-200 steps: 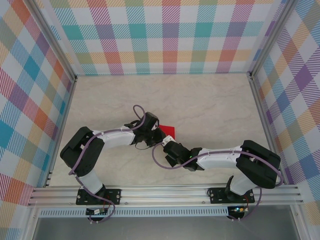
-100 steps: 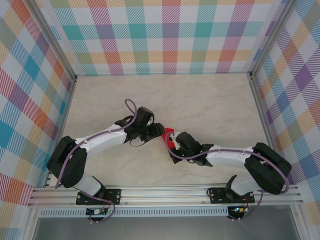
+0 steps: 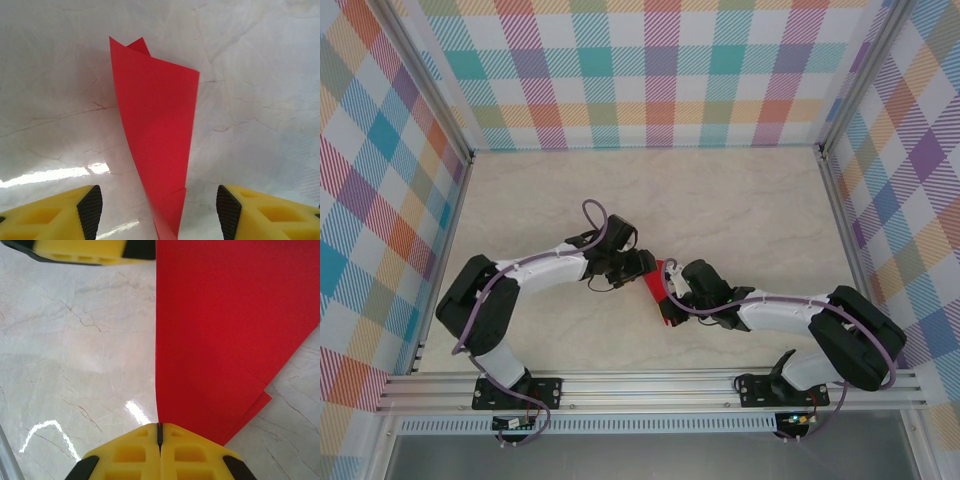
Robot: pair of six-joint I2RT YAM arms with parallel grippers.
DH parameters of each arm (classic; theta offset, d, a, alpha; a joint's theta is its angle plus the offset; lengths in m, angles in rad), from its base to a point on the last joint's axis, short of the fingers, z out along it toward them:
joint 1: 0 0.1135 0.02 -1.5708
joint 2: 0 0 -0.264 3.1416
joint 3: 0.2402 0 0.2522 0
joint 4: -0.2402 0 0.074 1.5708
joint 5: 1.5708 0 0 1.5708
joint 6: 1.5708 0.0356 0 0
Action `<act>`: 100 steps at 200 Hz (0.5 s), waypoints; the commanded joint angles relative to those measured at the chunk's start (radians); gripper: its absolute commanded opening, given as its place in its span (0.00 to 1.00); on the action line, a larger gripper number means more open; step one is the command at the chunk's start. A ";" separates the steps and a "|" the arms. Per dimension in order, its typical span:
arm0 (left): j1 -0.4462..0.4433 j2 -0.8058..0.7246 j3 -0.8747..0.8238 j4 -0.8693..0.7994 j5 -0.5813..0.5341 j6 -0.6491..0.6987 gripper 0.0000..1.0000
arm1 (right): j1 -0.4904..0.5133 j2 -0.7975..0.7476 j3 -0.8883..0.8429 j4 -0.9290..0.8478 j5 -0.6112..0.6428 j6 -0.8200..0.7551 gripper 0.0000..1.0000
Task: Fold a paper plane with a square sheet of paper (pick it up from the middle)
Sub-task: Fold the wing for the fifth time at the center of the table.
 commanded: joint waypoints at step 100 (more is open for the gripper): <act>0.016 0.132 0.126 -0.149 0.040 0.023 0.07 | 0.012 -0.031 0.038 -0.103 0.043 -0.077 0.14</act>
